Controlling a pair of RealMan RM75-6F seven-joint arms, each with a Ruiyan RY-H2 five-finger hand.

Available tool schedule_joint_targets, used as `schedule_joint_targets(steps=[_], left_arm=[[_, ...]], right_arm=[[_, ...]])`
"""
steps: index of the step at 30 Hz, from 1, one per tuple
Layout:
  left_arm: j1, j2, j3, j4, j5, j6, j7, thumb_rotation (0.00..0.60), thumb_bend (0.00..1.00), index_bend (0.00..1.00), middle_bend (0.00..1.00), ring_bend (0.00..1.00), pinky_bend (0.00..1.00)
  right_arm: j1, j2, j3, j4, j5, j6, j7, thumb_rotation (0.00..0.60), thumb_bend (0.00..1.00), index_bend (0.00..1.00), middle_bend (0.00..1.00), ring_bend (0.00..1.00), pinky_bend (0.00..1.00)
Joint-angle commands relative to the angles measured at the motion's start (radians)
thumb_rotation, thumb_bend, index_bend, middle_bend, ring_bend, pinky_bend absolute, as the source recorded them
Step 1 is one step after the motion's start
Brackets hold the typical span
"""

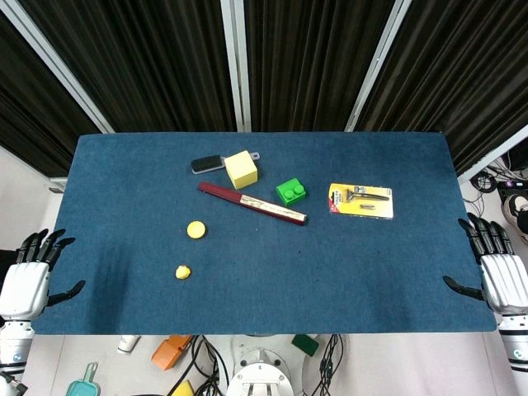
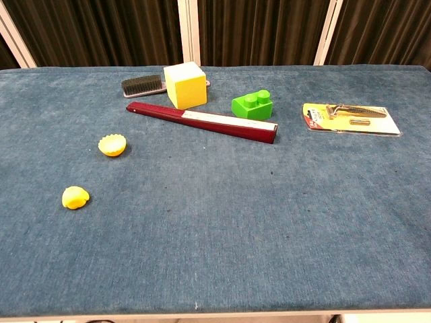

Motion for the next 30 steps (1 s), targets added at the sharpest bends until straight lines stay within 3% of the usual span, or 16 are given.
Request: schedule_joint_targets(steps=[1,11,21,30], left_arm=[[-0.005,0.000,-0.002,-0.002,0.002,-0.004,0.006,0.600,0.20,0.20,0.11,0.02,0.00],[-0.065,-0.031,-0.007,-0.025,0.047,-0.060,0.035,0.600,0.20,0.20,0.11,0.02,0.00],[-0.239,-0.154,-0.003,-0.026,0.104,-0.290,0.126,0.600,0.20,0.28,0.11,0.03,0.00],[-0.341,-0.276,-0.022,0.031,0.029,-0.441,0.183,0.600,0.20,0.31,0.11,0.03,0.00]], right_arm=[[0.003,0.000,0.002,-0.003,0.001,-0.003,-0.005,0.600,0.22,0.00,0.00,0.00,0.02],[0.001,0.006,0.008,0.001,0.002,0.011,0.001,0.600,0.22,0.00,0.00,0.00,0.02],[-0.002,0.005,0.014,0.008,0.012,0.017,0.005,0.600,0.22,0.00,0.00,0.00,0.02],[-0.007,0.002,0.012,0.013,0.022,0.016,0.008,0.600,0.22,0.00,0.00,0.00,0.02]])
